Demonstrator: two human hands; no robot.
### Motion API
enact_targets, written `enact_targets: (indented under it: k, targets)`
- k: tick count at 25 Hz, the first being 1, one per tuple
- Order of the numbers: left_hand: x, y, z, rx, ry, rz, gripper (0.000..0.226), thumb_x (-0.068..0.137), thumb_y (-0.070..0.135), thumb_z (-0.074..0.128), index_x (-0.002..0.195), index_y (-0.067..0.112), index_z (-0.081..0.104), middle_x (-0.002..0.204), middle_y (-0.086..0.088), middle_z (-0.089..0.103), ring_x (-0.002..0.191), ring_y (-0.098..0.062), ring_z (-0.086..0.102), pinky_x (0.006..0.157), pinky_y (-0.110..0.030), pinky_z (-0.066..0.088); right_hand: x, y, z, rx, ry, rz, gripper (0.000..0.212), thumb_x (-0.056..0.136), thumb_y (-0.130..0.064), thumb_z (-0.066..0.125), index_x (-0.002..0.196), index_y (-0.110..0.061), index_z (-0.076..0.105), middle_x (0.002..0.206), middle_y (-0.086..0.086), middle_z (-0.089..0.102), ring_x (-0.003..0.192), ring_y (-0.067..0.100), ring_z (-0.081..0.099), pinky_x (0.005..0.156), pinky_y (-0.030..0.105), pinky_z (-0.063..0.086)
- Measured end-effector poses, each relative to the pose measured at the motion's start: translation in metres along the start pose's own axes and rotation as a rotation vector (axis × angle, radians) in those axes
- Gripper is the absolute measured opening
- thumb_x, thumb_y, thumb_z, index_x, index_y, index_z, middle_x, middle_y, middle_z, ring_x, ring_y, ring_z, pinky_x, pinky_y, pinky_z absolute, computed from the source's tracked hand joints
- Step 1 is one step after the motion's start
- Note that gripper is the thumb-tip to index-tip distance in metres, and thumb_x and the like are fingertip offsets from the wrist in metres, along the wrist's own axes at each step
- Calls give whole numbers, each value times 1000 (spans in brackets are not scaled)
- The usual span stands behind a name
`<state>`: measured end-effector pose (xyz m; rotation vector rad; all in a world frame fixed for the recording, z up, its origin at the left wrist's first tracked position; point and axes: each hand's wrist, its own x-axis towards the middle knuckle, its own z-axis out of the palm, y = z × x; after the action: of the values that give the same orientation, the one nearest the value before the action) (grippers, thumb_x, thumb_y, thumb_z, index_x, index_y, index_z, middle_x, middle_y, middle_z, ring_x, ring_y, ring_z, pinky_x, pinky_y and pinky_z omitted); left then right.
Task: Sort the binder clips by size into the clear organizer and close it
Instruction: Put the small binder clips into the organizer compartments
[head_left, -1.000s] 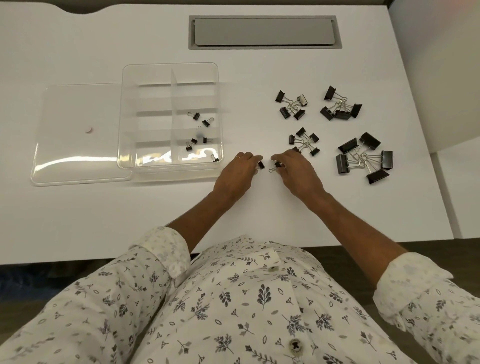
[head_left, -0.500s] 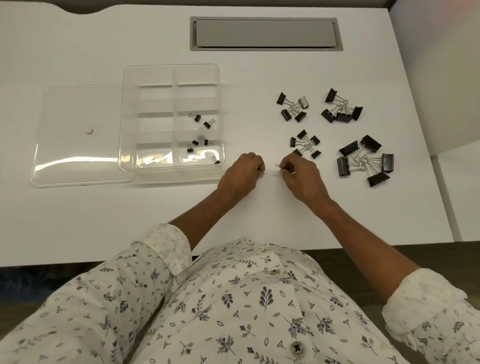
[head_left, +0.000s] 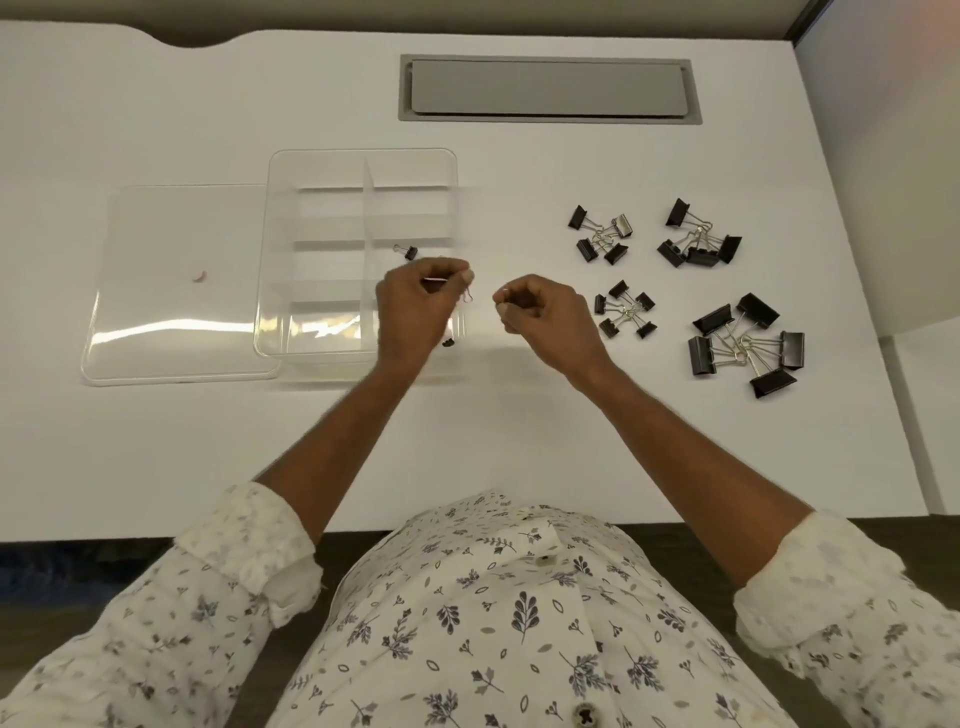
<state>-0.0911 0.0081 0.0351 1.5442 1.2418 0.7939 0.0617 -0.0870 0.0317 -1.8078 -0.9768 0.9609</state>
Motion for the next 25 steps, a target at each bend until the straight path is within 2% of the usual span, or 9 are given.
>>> enact_targets:
  k: [4,6,8,11,14,16,19,22,25]
  targets:
    - [33,-4,-28,-63,98,-110,17,85,24,80,99,14,81,87,0,80,79,-14,77,75,-30,62,32,-34,28,38,-11,-38,20,91,-20,69,110,-18,75,99,-7,77,85,8,74,92,37,59]
    - [47,-9,-36,-137,117,-166,18,87,22,78,100,9,80,87,-4,80,82,-18,78,86,-36,63,44,-48,39,-38,-8,-91,28,93,-17,67,121,-17,71,112,-4,75,89,1,71,94,20,54]
    - [57,-12,-43,-157,156,-193,19,89,24,75,102,11,80,85,-3,79,83,-17,76,91,-40,61,50,-58,46,-108,11,-167,34,96,-11,61,129,-17,67,125,-3,71,94,-2,68,87,4,47]
    - [63,-21,-50,-125,205,-196,20,88,34,71,98,21,81,81,1,78,81,-13,73,94,-44,59,51,-59,45,-107,76,-265,36,97,-2,52,127,-15,66,126,-4,70,100,6,69,88,11,51]
    - [61,-26,-49,-132,209,-179,28,89,38,69,104,18,81,93,5,79,97,-16,74,99,-43,57,46,-48,32,-108,137,-309,29,98,-4,51,120,-12,69,117,-5,72,96,7,68,89,21,54]
    - [56,-23,-42,-92,189,-138,28,94,35,67,111,16,79,101,8,79,103,-9,72,100,-34,56,39,-38,21,-114,154,-284,26,99,-5,53,118,-11,69,115,-5,73,97,6,67,86,16,52]
    - [44,-15,-24,-52,140,-65,25,98,28,65,115,14,77,100,12,76,94,8,69,94,-18,54,22,-15,4,-114,171,-223,23,98,-8,57,118,-11,68,118,-4,72,104,4,66,84,12,52]
    - [28,-11,0,-42,44,21,23,99,24,63,117,15,76,105,9,76,96,-2,70,88,-15,53,5,13,-14,-151,206,-198,23,98,-9,58,118,-11,68,118,-2,71,108,7,66,85,14,53]
    - [7,-7,27,5,-67,126,24,99,22,63,119,15,74,115,6,75,107,-6,69,92,-17,52,-13,47,-35,-204,258,-174,23,98,-9,59,119,-10,68,119,0,70,113,9,64,93,21,54]
